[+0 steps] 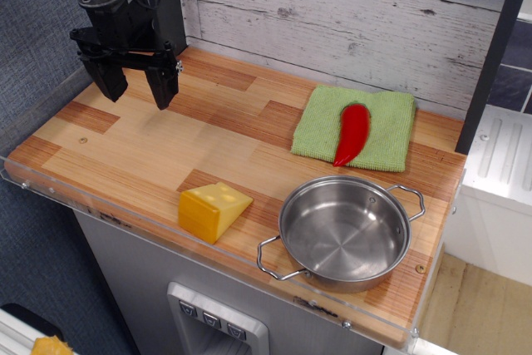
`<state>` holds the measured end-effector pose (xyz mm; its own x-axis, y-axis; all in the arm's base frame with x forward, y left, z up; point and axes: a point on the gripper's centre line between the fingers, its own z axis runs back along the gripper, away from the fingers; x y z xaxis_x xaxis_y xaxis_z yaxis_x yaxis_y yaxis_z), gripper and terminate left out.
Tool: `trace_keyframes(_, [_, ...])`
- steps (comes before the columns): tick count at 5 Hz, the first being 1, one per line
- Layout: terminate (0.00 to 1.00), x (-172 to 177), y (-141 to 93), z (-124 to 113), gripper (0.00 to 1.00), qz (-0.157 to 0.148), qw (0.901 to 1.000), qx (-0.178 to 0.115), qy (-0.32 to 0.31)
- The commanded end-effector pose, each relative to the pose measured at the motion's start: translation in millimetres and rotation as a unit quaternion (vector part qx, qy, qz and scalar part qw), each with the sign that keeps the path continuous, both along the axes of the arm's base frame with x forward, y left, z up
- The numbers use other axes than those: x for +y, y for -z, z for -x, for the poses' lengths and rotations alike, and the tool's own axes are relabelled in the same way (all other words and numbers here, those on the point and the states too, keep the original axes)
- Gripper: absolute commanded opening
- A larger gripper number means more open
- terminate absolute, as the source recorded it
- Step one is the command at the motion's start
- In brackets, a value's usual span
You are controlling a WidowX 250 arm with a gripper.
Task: Move the red pepper to the front left corner of the table
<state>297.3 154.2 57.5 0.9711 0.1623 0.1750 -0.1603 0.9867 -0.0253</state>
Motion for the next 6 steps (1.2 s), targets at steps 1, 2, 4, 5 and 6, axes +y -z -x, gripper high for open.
trace_keyframes(1, [0.0, 0.0, 0.0, 0.0, 1.0, 0.0, 1.0, 0.0, 0.0])
trace_keyframes(2, [0.0, -11.6, -9.5, -7.9, 1.0, -0.021, 0.9996, -0.018, 0.009])
trace_keyframes(4, [0.0, -62.1, -33.5, -48.1, 1.0, 0.003, 0.997, -0.074, 0.024])
trace_keyframes(5, [0.0, -103.7, -44.7, -76.9, 1.0, 0.003, 0.9955, -0.074, 0.06])
trace_keyframes(6, [0.0, -134.4, -40.7, -95.0, 1.0, 0.023, 0.9922, -0.083, 0.089])
